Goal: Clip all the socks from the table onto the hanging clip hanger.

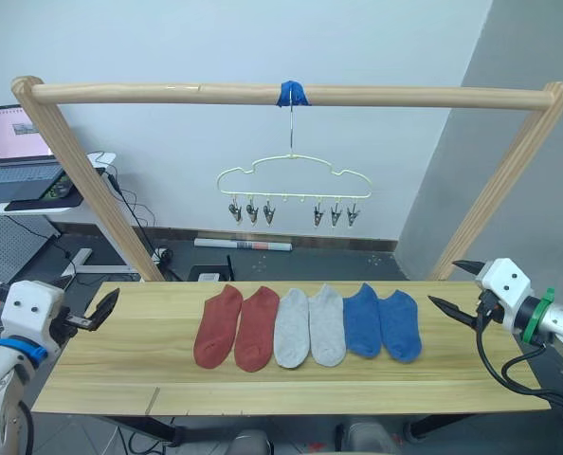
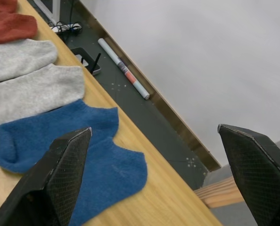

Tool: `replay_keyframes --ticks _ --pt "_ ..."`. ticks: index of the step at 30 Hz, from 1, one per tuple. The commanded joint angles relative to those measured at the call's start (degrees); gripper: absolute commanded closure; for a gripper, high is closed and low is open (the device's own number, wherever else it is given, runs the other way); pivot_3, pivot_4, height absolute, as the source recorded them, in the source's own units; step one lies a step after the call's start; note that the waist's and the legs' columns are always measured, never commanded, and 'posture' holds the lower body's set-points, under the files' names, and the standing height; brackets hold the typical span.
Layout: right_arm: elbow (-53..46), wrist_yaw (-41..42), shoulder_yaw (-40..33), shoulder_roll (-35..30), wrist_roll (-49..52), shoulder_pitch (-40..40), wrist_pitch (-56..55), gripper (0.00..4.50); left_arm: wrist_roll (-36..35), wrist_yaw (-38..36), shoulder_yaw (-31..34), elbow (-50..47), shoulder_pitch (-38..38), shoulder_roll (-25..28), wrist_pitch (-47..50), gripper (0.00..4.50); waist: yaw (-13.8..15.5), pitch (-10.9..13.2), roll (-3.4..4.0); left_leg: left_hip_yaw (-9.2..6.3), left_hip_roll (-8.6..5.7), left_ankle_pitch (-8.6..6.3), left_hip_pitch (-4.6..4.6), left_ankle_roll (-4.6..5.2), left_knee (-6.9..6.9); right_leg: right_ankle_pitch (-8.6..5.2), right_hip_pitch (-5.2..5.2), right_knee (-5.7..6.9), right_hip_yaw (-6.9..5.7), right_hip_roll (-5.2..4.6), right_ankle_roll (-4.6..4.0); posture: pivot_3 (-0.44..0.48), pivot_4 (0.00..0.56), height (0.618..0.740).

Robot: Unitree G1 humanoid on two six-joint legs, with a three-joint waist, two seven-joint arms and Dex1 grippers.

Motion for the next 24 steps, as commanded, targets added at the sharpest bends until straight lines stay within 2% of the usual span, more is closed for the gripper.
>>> replay_keyframes --ticks 1,8,13,15,21,24 --pt "-4.19 -0.85 -3.22 -0.39 1.78 1.40 1.20 0.00 -0.62 -0.62 -0.80 -2.56 -2.32 0.43 0.52 0.02 -0.01 0.27 0.02 0.00 -0.01 0.00 -0.01 0.00 0.01 0.00 0.00 0.00 0.00 0.00 0.00 -0.095 0.050 0.731" --pt "-10.15 -3.00 -6.31 0.13 2.72 5.14 3.27 0.00 0.62 0.49 -4.88 -4.10 -6.72 -0.48 2.29 0.02 -0.68 2.35 -0.01 0.01 0.02 0.00 -0.02 -0.01 0.02 0.00 -0.03 0.01 0.01 0.00 0.00 -0.169 0.113 0.731" --pt "-19.35 -4.21 -6.94 0.82 3.76 6.95 4.81 0.00 -0.33 3.28 -9.89 -8.54 -12.06 -6.08 4.89 0.02 -1.70 4.52 -0.03 0.00 0.00 -0.02 -0.13 -0.04 0.01 0.06 -0.07 -0.03 0.02 -0.02 0.11 -0.237 0.155 0.731" --pt "-24.76 -3.73 -6.60 0.30 7.26 6.85 9.66 0.00 -0.27 4.78 -11.71 -9.67 -14.58 -8.85 5.29 0.02 -2.40 5.05 -0.16 0.00 0.01 -0.04 -0.17 -0.08 0.01 0.17 -0.13 -0.04 0.02 -0.02 0.31 -0.275 0.170 0.731" --pt "-36.12 -8.21 -3.70 1.84 12.72 0.76 18.82 0.00 0.60 10.71 -14.47 -10.74 -20.92 -16.46 3.82 0.02 -4.76 6.28 -0.60 0.05 0.02 -0.11 -0.37 -0.19 0.03 0.19 -0.35 -0.07 0.08 -0.02 0.33 -0.316 0.195 0.731" --pt "-39.01 -9.33 -2.04 2.00 13.87 -1.62 21.66 0.00 1.03 12.79 -14.89 -10.40 -22.17 -19.13 3.15 0.60 -5.70 6.37 -0.61 0.06 0.01 -0.11 -0.77 -0.19 0.05 0.20 -0.79 -0.04 0.08 -0.01 0.35 -0.320 0.208 0.731"
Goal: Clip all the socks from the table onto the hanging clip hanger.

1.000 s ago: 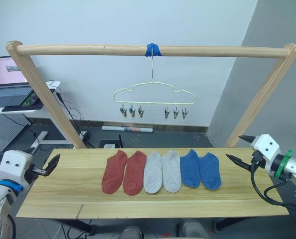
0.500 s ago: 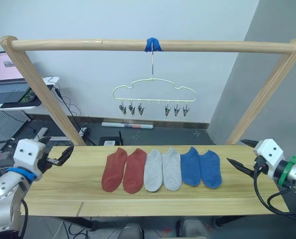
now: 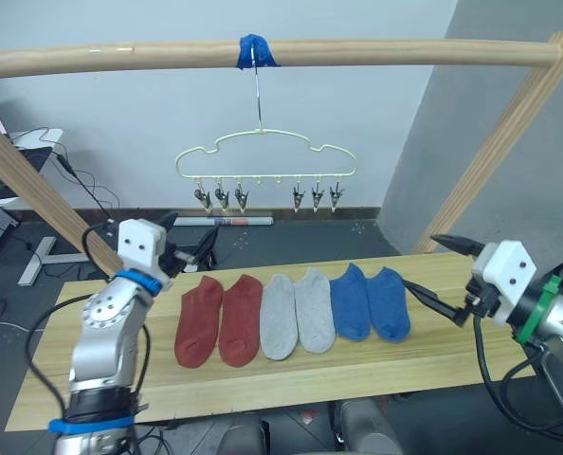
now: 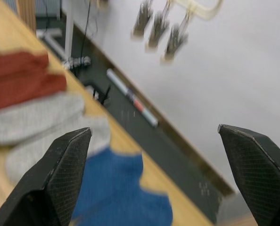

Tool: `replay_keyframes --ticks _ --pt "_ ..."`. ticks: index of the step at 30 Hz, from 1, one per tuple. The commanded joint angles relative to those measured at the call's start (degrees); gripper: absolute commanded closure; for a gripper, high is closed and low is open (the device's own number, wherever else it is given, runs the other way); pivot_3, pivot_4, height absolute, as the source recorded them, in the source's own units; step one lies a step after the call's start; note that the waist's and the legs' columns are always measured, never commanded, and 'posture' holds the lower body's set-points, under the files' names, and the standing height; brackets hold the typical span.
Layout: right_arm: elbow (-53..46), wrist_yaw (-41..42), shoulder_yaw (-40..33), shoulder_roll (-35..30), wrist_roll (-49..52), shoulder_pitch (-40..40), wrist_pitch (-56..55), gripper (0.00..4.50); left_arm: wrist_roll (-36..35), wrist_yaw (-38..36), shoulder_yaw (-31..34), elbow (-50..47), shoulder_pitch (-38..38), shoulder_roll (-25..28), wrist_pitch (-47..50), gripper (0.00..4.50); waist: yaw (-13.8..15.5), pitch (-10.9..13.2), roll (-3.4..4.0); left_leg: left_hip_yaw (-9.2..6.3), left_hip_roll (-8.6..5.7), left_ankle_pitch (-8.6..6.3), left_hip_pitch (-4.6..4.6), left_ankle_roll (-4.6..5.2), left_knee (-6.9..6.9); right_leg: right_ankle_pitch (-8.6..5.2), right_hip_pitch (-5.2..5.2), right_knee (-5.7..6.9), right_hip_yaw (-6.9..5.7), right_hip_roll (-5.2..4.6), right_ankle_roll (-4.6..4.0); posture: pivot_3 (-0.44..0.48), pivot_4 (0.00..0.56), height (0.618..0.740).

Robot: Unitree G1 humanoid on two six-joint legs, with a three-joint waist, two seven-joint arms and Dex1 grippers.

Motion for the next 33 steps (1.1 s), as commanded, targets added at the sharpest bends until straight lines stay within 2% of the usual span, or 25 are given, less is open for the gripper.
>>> replay_keyframes --ticks 1,2,10,23,24,33 --pt "-4.06 -1.59 0.91 0.16 2.39 -1.98 2.93 0.00 0.78 3.08 0.40 -1.34 -1.07 -1.52 -1.69 0.88 -0.65 0.18 -0.01 -0.04 0.00 0.01 -0.22 0.00 0.01 0.01 -0.21 0.01 -0.03 0.00 -0.01 -0.317 0.211 0.731" --pt "-4.37 -1.75 1.17 0.20 2.89 -2.55 3.47 0.00 1.15 3.76 0.54 -1.28 -1.31 -1.83 -2.10 1.13 -0.82 0.46 -0.05 -0.07 -0.01 0.01 -0.24 0.00 0.02 0.01 -0.24 0.01 -0.05 0.00 -0.02 -0.315 0.214 0.731" --pt "-3.04 -1.25 4.50 1.12 4.08 -6.59 3.47 0.00 1.13 8.79 2.83 -1.54 -1.68 -3.36 -2.38 1.13 -0.87 1.88 -0.17 -0.08 -0.03 0.00 -0.30 0.02 0.05 0.01 -0.38 -0.02 -0.06 0.00 -0.02 -0.299 0.235 0.731" --pt "-3.82 -4.72 12.69 7.09 8.05 -17.84 10.09 0.00 2.22 10.01 2.28 6.04 -7.79 -4.42 -6.18 1.13 -0.90 3.34 -0.23 -0.10 -0.03 0.00 -0.40 0.02 0.05 0.02 -0.52 -0.02 -0.08 -0.01 -0.04 -0.306 0.254 0.731" --pt "-3.58 -4.91 13.39 7.60 8.45 -18.88 10.81 0.00 2.41 10.13 2.27 6.71 -8.25 -4.52 -6.79 1.13 -0.90 3.37 -0.23 -0.10 -0.03 0.00 -0.43 0.02 0.05 0.16 -0.56 -0.02 -0.08 -0.01 -0.27 -0.306 0.254 0.731" --pt "-2.14 -5.12 15.34 8.70 8.91 -23.15 13.30 0.00 2.62 11.57 2.40 8.08 -10.53 -5.07 -8.45 1.13 -0.84 3.73 -0.28 -0.24 -0.04 0.01 -1.36 0.00 0.40 0.28 -1.33 0.06 -0.20 -0.05 -0.39 -0.307 0.271 0.731"
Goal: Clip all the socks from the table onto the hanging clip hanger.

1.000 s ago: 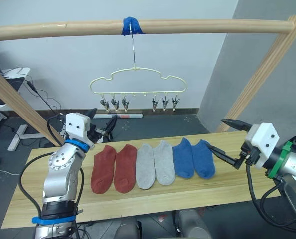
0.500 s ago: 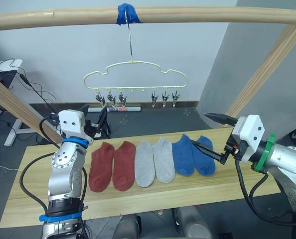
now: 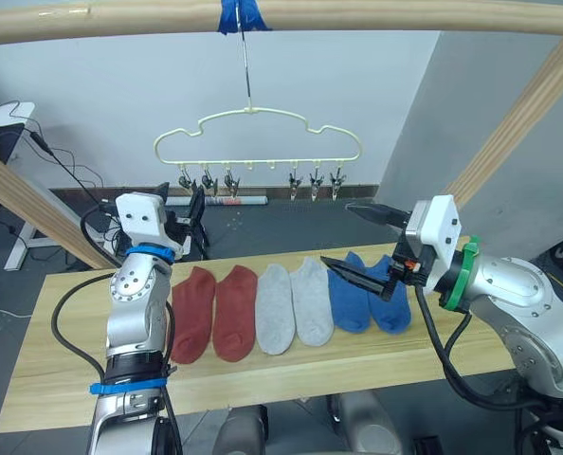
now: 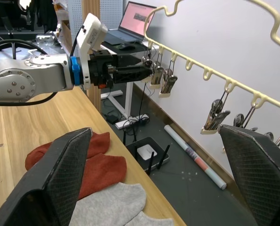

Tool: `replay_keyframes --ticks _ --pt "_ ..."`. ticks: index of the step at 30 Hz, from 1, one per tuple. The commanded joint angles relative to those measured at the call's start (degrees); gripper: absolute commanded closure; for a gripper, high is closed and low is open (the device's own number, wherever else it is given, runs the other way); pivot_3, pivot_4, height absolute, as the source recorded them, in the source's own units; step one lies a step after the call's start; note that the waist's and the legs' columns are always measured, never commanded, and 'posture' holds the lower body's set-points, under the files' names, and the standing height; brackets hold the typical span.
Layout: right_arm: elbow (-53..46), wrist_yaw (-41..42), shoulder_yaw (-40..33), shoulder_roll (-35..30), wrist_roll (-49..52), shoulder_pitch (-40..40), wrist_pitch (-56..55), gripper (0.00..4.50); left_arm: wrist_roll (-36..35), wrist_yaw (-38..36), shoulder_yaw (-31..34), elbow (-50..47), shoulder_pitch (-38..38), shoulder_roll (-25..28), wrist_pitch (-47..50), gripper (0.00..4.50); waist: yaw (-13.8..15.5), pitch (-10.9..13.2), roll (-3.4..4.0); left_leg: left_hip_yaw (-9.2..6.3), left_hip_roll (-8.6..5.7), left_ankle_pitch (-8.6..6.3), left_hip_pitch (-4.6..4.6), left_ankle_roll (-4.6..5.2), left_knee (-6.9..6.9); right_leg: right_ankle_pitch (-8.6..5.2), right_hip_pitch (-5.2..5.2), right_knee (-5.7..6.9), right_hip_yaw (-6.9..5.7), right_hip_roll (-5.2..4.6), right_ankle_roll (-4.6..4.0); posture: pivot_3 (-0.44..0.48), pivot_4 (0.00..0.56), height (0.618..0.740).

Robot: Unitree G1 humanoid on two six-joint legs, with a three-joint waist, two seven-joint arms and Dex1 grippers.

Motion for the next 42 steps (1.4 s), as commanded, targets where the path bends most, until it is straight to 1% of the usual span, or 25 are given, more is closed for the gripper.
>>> replay_keyframes --ticks 1,7,12,20,23,24,25,26,28,30,32,37,40,42 --pt "-0.91 0.13 -0.26 0.07 1.15 -1.23 0.18 0.00 -0.41 0.74 0.48 -1.54 -1.17 -0.42 -1.37 1.13 0.03 0.07 -0.01 0.00 -0.01 -0.02 -0.03 0.02 0.07 0.01 0.00 -0.01 0.00 -0.01 0.01 -0.306 0.276 0.731" --pt "-1.07 0.35 -0.32 -0.21 1.21 -1.20 0.95 0.00 -1.36 0.34 0.03 -2.61 -2.11 -1.46 -0.77 1.13 0.03 0.49 0.06 0.01 -0.04 -0.20 -0.19 0.22 0.49 0.05 0.01 0.01 -0.01 -0.02 0.09 -0.306 0.277 0.731" --pt "-1.27 0.50 -0.62 -0.39 1.28 -0.71 1.13 0.00 -1.57 1.62 0.26 -3.74 -2.90 -2.19 -0.30 1.13 0.03 0.51 0.06 0.01 -0.03 -0.20 -0.19 0.22 0.51 0.05 0.01 0.02 -0.01 -0.01 0.10 -0.305 0.274 0.731" --pt "-1.15 0.59 -0.52 -0.35 0.87 0.12 0.73 0.00 -2.14 2.52 0.56 -4.72 -3.56 -1.94 0.38 1.13 0.04 0.51 0.06 0.01 -0.04 -0.20 -0.20 0.22 0.51 0.05 0.01 0.01 0.00 -0.01 0.10 -0.291 0.269 0.731" --pt "-0.99 0.63 -0.35 -0.25 0.66 0.28 0.50 0.00 -2.31 2.50 0.41 -4.78 -3.58 -1.83 0.48 1.67 0.04 0.51 0.06 0.01 -0.04 -0.20 -0.20 0.22 0.51 0.05 0.01 0.01 0.00 -0.01 0.10 -0.290 0.267 0.731" --pt "-0.99 0.64 -0.32 -0.23 0.63 0.31 0.48 0.00 -2.43 2.40 0.35 -4.83 -3.61 -1.81 0.57 1.95 0.04 0.51 0.06 0.01 -0.04 -0.20 -0.20 0.22 0.51 0.05 0.01 0.02 0.00 -0.01 0.10 -0.289 0.266 0.731" --pt "-0.99 0.65 -0.30 -0.21 0.61 0.33 0.47 0.00 -2.51 2.34 0.32 -4.86 -3.64 -1.80 0.63 2.32 0.04 0.51 0.06 0.01 -0.04 -0.20 -0.20 0.22 0.51 0.05 0.01 0.02 0.00 -0.01 0.11 -0.289 0.266 0.731" --pt "-1.00 0.63 -0.28 -0.18 0.59 0.36 0.47 0.00 -2.62 2.23 0.25 -4.92 -3.70 -1.82 0.73 2.55 0.03 0.51 0.06 0.01 -0.04 -0.20 -0.20 0.22 0.51 0.06 0.01 0.02 0.00 -0.01 0.11 -0.289 0.267 0.731" --pt "-1.04 0.62 -0.24 -0.15 0.56 0.45 0.49 0.00 -2.77 2.04 0.07 -5.00 -3.74 -1.91 0.92 3.17 0.04 0.51 0.06 0.01 -0.04 -0.20 -0.20 0.22 0.51 0.06 0.01 0.02 0.00 -0.01 0.11 -0.291 0.268 0.731" --pt "-1.11 0.62 -0.25 -0.16 0.56 0.57 0.54 0.00 -2.70 2.02 -0.04 -5.11 -3.65 -2.00 1.00 3.64 0.04 0.51 0.06 0.01 -0.04 -0.20 -0.20 0.22 0.51 0.06 0.01 0.02 0.00 -0.01 0.11 -0.292 0.268 0.731" --pt "-1.25 0.56 -0.28 -0.17 0.57 0.74 0.60 0.00 -2.63 2.08 -0.06 -5.35 -3.50 -2.03 1.11 3.82 0.03 0.51 0.06 0.01 -0.04 -0.20 -0.20 0.22 0.51 0.06 0.01 0.01 0.00 -0.01 0.11 -0.291 0.268 0.731" --pt "-1.23 0.34 -0.03 -0.07 0.10 1.85 0.36 0.00 -2.16 2.50 -0.11 -6.44 -3.33 -1.71 1.36 4.49 0.03 0.51 0.06 0.02 -0.04 -0.20 -0.20 0.22 0.51 0.06 0.01 0.02 0.00 -0.01 0.11 -0.288 0.270 0.731" --pt "-0.46 -0.18 0.40 0.04 -1.25 3.37 -0.27 0.00 -1.95 2.66 -0.04 -7.44 -3.11 -1.24 1.69 4.49 0.03 0.51 0.06 0.01 -0.04 -0.20 -0.19 0.22 0.51 0.06 0.01 0.02 0.00 -0.01 0.11 -0.278 0.270 0.731" --pt "1.27 -1.44 1.35 -0.40 -4.51 4.91 -1.44 0.00 -1.76 2.75 -0.04 -8.26 -2.75 -0.93 2.12 4.49 0.08 0.51 0.05 0.01 -0.04 -0.20 -0.20 0.22 0.51 0.06 0.01 0.02 0.00 -0.01 0.11 -0.271 0.271 0.731"
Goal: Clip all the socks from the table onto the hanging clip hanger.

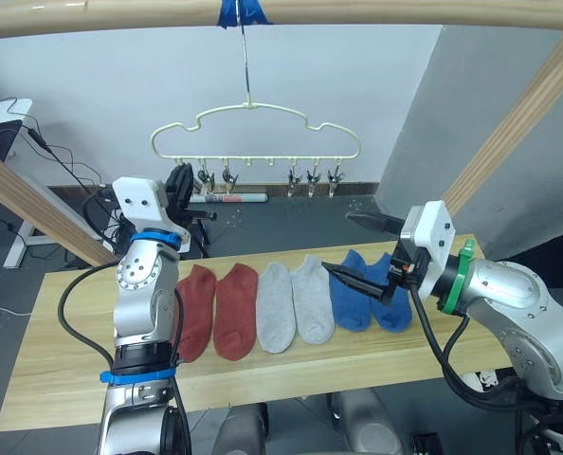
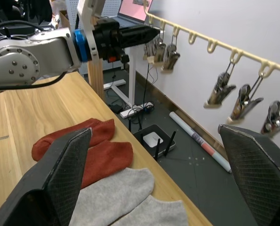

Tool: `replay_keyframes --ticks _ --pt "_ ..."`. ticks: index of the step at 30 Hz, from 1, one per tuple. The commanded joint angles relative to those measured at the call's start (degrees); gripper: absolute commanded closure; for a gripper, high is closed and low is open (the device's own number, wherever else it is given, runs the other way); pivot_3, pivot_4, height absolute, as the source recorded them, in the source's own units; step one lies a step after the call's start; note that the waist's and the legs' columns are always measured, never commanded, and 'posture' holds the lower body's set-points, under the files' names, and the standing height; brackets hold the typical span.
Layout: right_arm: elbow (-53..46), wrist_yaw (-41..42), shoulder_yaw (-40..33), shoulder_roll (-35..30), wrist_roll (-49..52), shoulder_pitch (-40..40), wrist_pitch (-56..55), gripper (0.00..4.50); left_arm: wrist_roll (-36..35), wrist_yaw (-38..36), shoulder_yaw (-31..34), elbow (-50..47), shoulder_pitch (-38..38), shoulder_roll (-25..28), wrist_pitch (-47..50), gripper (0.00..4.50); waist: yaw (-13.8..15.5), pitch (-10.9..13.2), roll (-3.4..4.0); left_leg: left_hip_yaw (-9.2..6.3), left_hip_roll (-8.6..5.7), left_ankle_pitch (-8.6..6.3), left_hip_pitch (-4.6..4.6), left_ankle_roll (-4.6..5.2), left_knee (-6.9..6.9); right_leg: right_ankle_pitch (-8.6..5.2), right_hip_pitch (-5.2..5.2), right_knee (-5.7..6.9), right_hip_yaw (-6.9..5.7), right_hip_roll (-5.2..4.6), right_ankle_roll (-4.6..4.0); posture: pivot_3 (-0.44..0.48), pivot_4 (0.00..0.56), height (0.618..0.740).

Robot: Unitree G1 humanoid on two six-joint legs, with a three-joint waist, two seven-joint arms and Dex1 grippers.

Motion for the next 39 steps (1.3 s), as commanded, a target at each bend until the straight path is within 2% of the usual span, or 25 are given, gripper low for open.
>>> replay_keyframes --ticks 1,6,10,16,20,26,30,39 --pt "2.51 -2.81 1.16 -0.36 -5.68 2.28 -2.46 0.00 0.23 0.26 0.35 -3.75 0.31 1.19 0.40 4.49 0.02 0.00 0.00 0.00 0.00 0.00 0.00 0.00 0.00 0.00 0.00 0.00 0.00 0.00 0.00 -0.271 0.271 0.731" --pt "12.25 -10.48 0.86 1.89 -14.00 5.92 -3.82 0.00 0.53 -0.35 -0.14 -5.99 1.16 2.38 1.90 4.49 0.15 0.19 -0.03 0.02 -0.02 0.00 0.00 0.00 0.00 0.00 0.00 0.00 0.04 -0.01 0.01 -0.243 0.288 0.731" --pt "22.37 -15.17 1.92 4.94 -20.71 8.04 -10.06 0.00 0.38 -0.71 -0.29 -7.68 1.82 3.35 3.50 4.49 0.20 0.79 0.00 0.02 -0.01 0.00 0.01 0.00 0.00 0.00 0.00 0.02 0.04 -0.01 0.00 -0.227 0.301 0.731" --pt "39.42 -21.60 1.84 11.19 -27.45 5.36 -19.18 0.00 -0.17 -1.45 -0.24 -9.78 2.56 4.56 5.88 4.49 0.14 1.66 0.13 0.09 0.01 0.00 0.04 0.00 0.00 0.01 -0.02 0.06 0.11 0.00 0.00 -0.198 0.317 0.731" --pt "50.67 -23.00 -0.05 14.65 -27.46 1.53 -24.29 0.00 -0.19 -1.99 0.10 -10.73 2.60 5.55 6.86 4.49 0.17 2.08 0.22 0.12 0.01 0.00 0.04 -0.01 0.00 0.01 -0.03 0.07 0.13 0.00 0.00 -0.182 0.325 0.731" --pt "60.51 -21.88 -3.23 16.97 -25.02 -1.95 -22.33 0.00 -0.55 -2.70 0.26 -11.50 2.46 6.64 7.75 4.49 0.49 2.60 0.18 0.10 0.01 0.00 0.02 -0.01 0.00 0.02 -0.03 0.08 0.13 -0.01 -0.02 -0.166 0.330 0.731" --pt "62.02 -21.12 -3.12 17.08 -25.51 -1.69 -20.59 1.23 -0.80 -3.52 0.37 -11.66 2.52 7.23 8.53 4.50 0.75 2.60 0.17 0.09 0.01 0.00 0.02 -0.01 0.00 0.03 -0.03 0.08 0.12 -0.02 -0.02 -0.160 0.329 0.731" --pt "60.92 -19.54 -3.21 16.88 -25.44 -0.50 -20.66 4.44 -4.50 -7.16 0.70 -11.46 1.67 8.37 11.73 4.50 1.52 2.60 0.17 0.10 0.01 0.00 0.08 -0.01 0.04 0.06 0.02 0.09 0.12 -0.01 0.03 -0.169 0.331 0.731"
